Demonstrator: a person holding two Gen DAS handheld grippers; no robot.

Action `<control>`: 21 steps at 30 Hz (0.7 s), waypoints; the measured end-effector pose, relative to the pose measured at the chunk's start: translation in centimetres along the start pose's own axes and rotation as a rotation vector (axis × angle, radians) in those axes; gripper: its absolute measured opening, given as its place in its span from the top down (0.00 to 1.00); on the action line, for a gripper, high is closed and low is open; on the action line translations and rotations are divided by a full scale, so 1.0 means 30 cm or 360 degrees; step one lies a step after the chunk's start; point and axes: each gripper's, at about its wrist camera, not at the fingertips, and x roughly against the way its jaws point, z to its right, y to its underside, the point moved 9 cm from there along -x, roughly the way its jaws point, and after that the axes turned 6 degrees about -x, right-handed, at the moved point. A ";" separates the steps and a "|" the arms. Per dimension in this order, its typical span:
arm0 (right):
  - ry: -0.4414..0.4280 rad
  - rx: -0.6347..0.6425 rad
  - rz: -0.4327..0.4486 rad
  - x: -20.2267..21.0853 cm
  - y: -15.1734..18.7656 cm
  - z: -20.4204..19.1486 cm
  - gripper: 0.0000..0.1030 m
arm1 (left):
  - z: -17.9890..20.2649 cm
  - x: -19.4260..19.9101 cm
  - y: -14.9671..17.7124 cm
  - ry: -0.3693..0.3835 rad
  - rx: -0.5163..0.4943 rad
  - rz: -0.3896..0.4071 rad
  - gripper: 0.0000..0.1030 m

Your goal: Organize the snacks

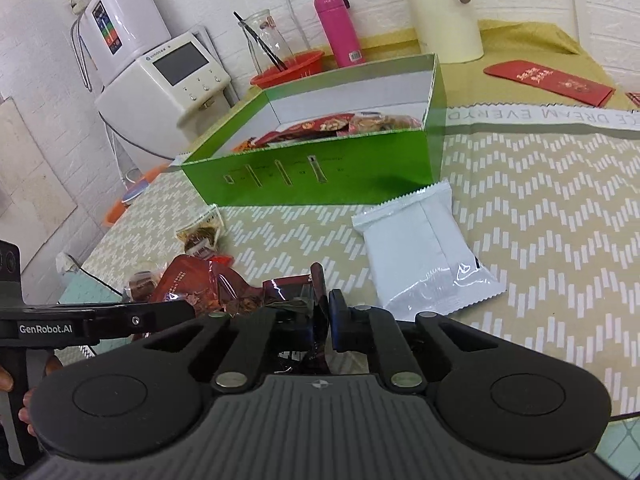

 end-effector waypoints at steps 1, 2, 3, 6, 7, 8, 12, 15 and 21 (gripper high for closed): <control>0.0005 0.0014 0.0021 0.011 -0.013 -0.009 0.85 | 0.004 0.008 -0.013 0.0010 0.0002 0.0014 0.89; 0.0011 0.0031 0.0042 0.021 -0.029 -0.019 0.85 | 0.009 0.016 -0.030 0.0015 0.0000 0.0032 0.89; 0.0014 0.0047 0.0065 0.030 -0.047 -0.030 0.85 | 0.012 0.023 -0.049 0.0020 -0.0005 0.0049 0.89; 0.0018 0.0071 0.0124 0.046 -0.110 -0.056 0.85 | 0.026 0.037 -0.115 0.0033 -0.0021 0.0096 0.89; 0.0021 0.0079 0.0146 0.049 -0.135 -0.064 0.85 | 0.029 0.039 -0.138 0.0035 -0.0029 0.0111 0.89; 0.0025 0.0086 0.0163 0.049 -0.157 -0.070 0.85 | 0.031 0.041 -0.169 0.0033 -0.0035 0.0132 0.89; 0.0046 0.0083 0.0249 0.034 -0.269 -0.085 0.85 | 0.025 0.021 -0.301 0.0023 -0.0057 0.0187 0.89; 0.0082 0.0061 0.0312 0.002 -0.350 -0.084 0.85 | 0.008 -0.017 -0.391 0.0027 -0.0049 0.0189 0.89; 0.0117 -0.0055 0.0374 -0.099 -0.473 -0.043 0.85 | -0.054 -0.123 -0.530 -0.0004 -0.0033 0.0173 0.89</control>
